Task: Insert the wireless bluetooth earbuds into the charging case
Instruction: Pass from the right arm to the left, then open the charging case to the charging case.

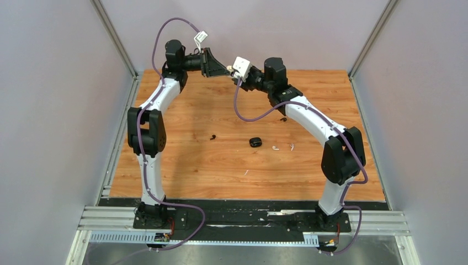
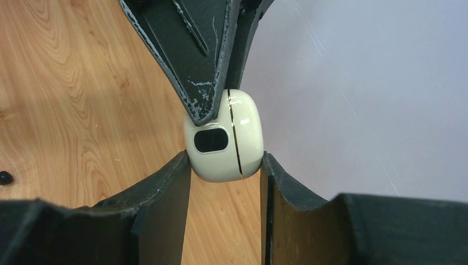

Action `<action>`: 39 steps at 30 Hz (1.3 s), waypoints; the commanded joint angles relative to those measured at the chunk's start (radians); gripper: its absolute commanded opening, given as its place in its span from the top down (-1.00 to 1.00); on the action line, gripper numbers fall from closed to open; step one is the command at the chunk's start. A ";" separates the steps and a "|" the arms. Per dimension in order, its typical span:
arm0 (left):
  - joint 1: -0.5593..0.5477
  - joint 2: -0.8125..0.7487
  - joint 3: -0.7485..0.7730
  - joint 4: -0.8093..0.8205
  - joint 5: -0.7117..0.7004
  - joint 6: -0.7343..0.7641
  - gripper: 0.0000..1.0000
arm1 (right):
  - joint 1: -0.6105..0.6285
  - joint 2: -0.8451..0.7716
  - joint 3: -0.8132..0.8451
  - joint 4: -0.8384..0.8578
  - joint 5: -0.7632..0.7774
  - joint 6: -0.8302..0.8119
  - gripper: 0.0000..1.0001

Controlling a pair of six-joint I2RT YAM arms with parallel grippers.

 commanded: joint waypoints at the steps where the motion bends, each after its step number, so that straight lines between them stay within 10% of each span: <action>1: -0.017 0.017 0.058 0.011 0.059 -0.019 0.22 | -0.001 0.002 0.049 0.060 -0.038 0.023 0.82; 10: -0.027 0.020 0.065 0.030 0.075 -0.027 0.52 | -0.001 -0.010 0.036 0.054 -0.033 0.033 0.70; 15: -0.031 0.009 0.052 0.068 0.084 -0.022 1.00 | -0.006 -0.019 0.049 -0.020 -0.027 0.063 -0.56; 20: -0.022 -0.047 -0.017 0.070 0.078 0.052 1.00 | -0.120 -0.112 -0.001 -0.123 -0.257 0.212 -0.86; 26: -0.030 -0.181 -0.154 -0.203 0.034 0.432 1.00 | -0.246 -0.073 0.160 -0.361 -0.575 0.345 -0.89; 30: -0.103 -0.254 -0.116 -0.910 -0.139 1.257 1.00 | -0.248 -0.008 0.200 -0.503 -0.696 0.293 -0.78; 39: -0.122 -0.325 -0.308 -0.713 -0.157 1.227 1.00 | -0.243 0.110 0.240 -0.515 -0.857 0.282 -0.39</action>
